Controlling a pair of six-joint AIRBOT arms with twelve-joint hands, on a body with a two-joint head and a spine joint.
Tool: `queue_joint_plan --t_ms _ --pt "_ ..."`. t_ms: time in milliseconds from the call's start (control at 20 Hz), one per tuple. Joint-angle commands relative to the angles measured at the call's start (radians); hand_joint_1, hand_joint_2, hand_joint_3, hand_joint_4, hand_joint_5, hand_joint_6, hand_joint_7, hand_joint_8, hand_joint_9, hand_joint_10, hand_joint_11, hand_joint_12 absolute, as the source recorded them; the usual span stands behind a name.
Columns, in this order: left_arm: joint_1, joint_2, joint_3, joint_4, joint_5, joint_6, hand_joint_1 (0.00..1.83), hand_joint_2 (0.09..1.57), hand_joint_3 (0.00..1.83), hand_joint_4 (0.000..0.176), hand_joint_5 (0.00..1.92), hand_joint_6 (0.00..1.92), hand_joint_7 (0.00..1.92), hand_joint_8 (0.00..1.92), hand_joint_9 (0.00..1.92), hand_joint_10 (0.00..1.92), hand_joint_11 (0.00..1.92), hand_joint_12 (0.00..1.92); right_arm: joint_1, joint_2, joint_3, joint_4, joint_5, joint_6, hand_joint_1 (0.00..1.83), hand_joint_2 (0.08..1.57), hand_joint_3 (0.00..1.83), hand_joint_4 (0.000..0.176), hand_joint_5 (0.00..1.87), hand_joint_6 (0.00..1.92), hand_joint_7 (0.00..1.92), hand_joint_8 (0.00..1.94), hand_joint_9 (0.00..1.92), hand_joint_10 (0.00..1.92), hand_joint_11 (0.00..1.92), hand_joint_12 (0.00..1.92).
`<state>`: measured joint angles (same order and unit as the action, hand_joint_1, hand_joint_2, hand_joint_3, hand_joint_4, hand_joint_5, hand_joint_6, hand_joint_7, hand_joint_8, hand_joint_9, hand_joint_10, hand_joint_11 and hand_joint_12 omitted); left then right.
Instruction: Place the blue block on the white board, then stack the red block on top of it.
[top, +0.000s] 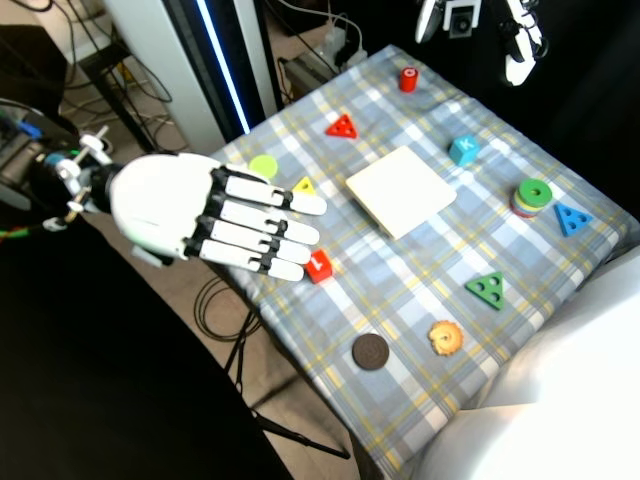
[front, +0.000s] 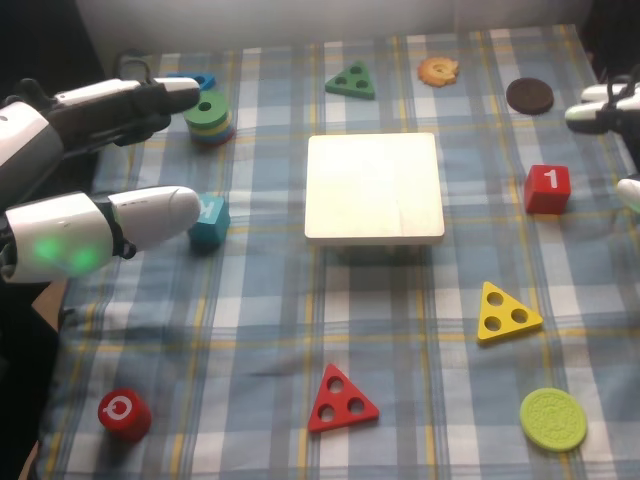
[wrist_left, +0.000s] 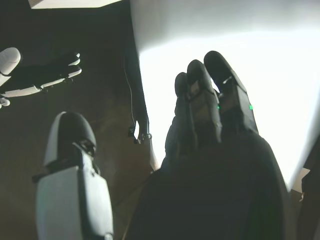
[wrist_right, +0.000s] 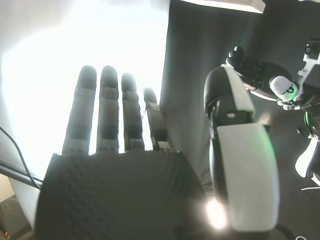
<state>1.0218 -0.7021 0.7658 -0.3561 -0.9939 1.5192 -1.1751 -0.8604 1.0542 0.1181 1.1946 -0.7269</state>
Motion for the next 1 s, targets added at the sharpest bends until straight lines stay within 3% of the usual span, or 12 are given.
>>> queue_joint_plan --t_ms 0,200,400,500,650,950 --pt "-0.014 -0.002 0.010 0.006 -0.100 -0.002 0.52 1.08 0.00 0.176 0.39 0.00 0.42 0.00 0.41 0.00 0.17 0.42 0.013 0.000 0.006 0.013 0.125 0.008 0.59 1.38 0.01 0.007 0.57 0.00 0.53 0.00 0.52 0.02 0.26 0.67" --pt "-0.097 -0.049 0.038 -0.090 0.013 0.243 0.73 1.02 0.00 0.165 0.42 0.01 0.42 0.00 0.41 0.00 0.17 0.40 0.016 0.000 0.007 0.008 0.125 0.012 0.61 1.37 0.00 0.000 0.59 0.01 0.54 0.00 0.52 0.01 0.24 0.67" --pt "-0.202 -0.115 0.069 -0.217 0.121 0.628 0.77 1.03 0.00 0.155 0.35 0.00 0.40 0.00 0.38 0.00 0.17 0.40 0.016 0.000 0.010 0.001 0.125 0.020 0.60 1.38 0.00 0.000 0.58 0.00 0.54 0.00 0.53 0.01 0.25 0.66" --pt "-0.241 -0.154 0.089 -0.277 0.170 0.829 0.78 1.04 0.00 0.170 0.30 0.00 0.38 0.00 0.36 0.00 0.15 0.39 0.016 -0.001 0.011 0.000 0.123 0.021 0.61 1.38 0.00 0.000 0.58 0.00 0.55 0.00 0.53 0.01 0.26 0.66" --pt "-0.266 -0.190 0.124 -0.328 0.224 0.946 0.83 1.02 0.00 0.175 0.31 0.00 0.38 0.00 0.37 0.00 0.19 0.28 0.016 -0.001 0.013 -0.003 0.119 0.025 0.63 1.37 0.00 0.000 0.59 0.00 0.56 0.01 0.54 0.01 0.26 0.66" --pt "-0.309 -0.247 0.209 -0.431 0.331 1.092 0.90 0.95 0.00 0.176 0.46 0.01 0.47 0.00 0.42 0.00 0.22 0.23 0.015 -0.001 0.014 -0.009 0.112 0.026 0.64 1.38 0.00 0.000 0.58 0.00 0.57 0.01 0.55 0.01 0.27 0.68"
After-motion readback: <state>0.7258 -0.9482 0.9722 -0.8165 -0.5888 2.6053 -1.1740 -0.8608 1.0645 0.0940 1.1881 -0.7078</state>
